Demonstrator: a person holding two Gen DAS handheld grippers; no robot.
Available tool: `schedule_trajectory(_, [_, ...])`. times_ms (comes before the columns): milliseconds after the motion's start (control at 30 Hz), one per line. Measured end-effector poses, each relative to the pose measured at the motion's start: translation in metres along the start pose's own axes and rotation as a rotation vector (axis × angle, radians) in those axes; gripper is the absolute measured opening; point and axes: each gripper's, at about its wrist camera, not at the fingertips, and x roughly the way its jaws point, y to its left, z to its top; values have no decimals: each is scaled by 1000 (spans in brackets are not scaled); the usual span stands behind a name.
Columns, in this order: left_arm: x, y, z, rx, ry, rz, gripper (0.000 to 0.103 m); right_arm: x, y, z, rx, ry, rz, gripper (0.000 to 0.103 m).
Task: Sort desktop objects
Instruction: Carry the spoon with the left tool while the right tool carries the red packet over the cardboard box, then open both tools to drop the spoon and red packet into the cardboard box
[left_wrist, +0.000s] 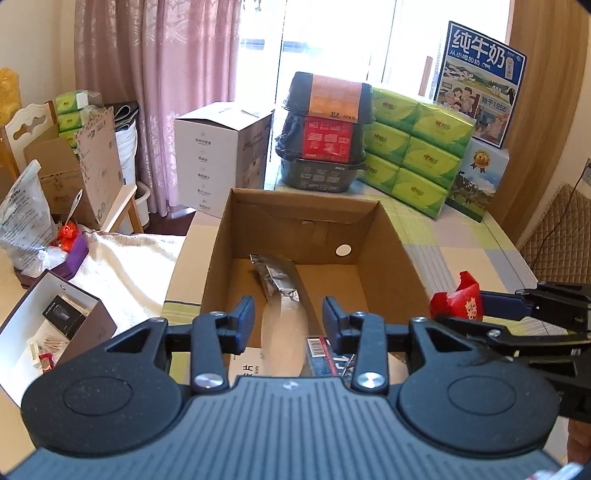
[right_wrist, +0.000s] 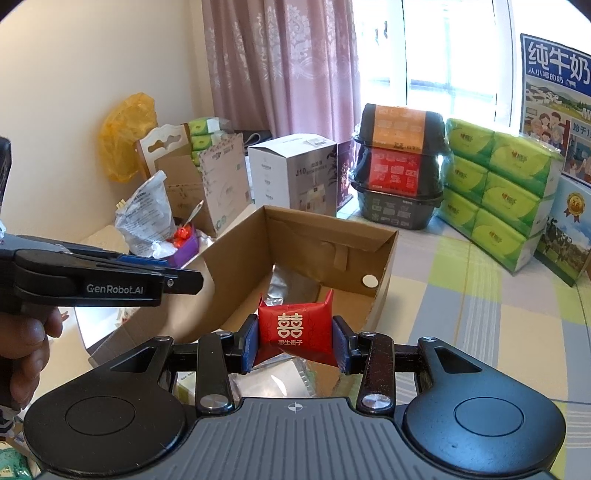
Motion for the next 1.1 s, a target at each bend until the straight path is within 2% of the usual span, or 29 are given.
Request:
schedule_trajectory(300, [-11,7,-8,-14,-17,15,35,7,1,-1,13,16,6,38])
schedule_trajectory(467, [-18,10,-10,-20,-27,27,51,15,2,5,23,6,21,38])
schedule_trajectory(500, [-20,11,-11,-24,-30,31,53,17,2,9,30,-7,26,40])
schedule_trajectory(533, [-22,12,-12,-30,-33,32,54,20,0,13,39,-20,30,49])
schedule_trajectory(600, [-27,14,-14,-40,-39,39,58,24,-5,21,71,-35,28,56])
schedule_trajectory(700, [-34,16,-17,-42,-49,51,66,23,-10,31,94,-53,32,59])
schedule_trajectory(767, [-37,16,-21,-42,-48,50,67,18,-12,32,88,-63,27,60])
schedule_trajectory(867, [-39,14,-27,-47,-43,50,69,11,-16,25,104,-54,20,62])
schedule_trajectory(1000, [-45,8,-37,-46,-44,58,84,1,-19,10,131,-28,12,67])
schedule_trajectory(1100, [-53,6,-44,-52,-41,64,88,-9,-15,0,139,-9,20,75])
